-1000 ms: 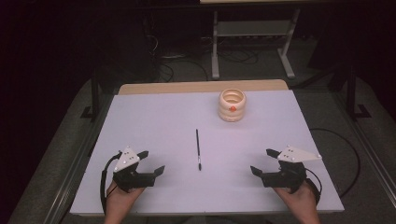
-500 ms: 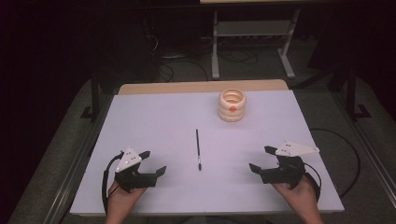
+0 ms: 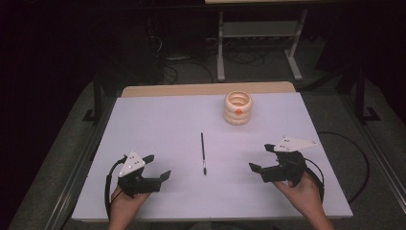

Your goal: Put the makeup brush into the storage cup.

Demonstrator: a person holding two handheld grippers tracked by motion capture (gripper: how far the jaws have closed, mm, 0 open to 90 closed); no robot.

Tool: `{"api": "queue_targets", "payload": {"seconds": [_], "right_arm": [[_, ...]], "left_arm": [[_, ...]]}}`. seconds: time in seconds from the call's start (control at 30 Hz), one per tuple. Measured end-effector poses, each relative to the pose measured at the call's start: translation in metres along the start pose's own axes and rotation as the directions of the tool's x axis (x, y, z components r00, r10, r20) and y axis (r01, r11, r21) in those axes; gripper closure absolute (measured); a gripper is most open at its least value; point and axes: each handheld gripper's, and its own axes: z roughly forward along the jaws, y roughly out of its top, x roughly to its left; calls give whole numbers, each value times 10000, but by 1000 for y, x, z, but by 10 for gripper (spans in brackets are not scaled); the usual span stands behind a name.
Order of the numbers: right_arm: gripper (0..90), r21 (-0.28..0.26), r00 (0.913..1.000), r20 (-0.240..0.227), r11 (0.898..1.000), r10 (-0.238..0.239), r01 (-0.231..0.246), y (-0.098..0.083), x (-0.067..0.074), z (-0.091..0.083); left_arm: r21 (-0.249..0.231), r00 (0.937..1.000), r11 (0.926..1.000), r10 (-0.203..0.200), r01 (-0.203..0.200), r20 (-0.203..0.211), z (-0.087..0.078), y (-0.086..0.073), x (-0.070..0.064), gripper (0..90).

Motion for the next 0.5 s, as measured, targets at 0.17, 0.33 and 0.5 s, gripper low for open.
{"api": "queue_targets", "payload": {"seconds": [0.17,0.33,0.5], "right_arm": [[141,199,9998,-181,9998,-92,96,12,2,7],[143,350,9994,-319,9993,-132,143,27,5,15],[149,578,9987,-492,9982,-124,152,40,7,24]], "left_arm": [[11,10000,10000,54,-54,21,1,0,0,177],[-80,10000,9999,87,-87,28,1,1,0,177],[-86,9999,9999,109,-109,43,1,1,0,177]]}}
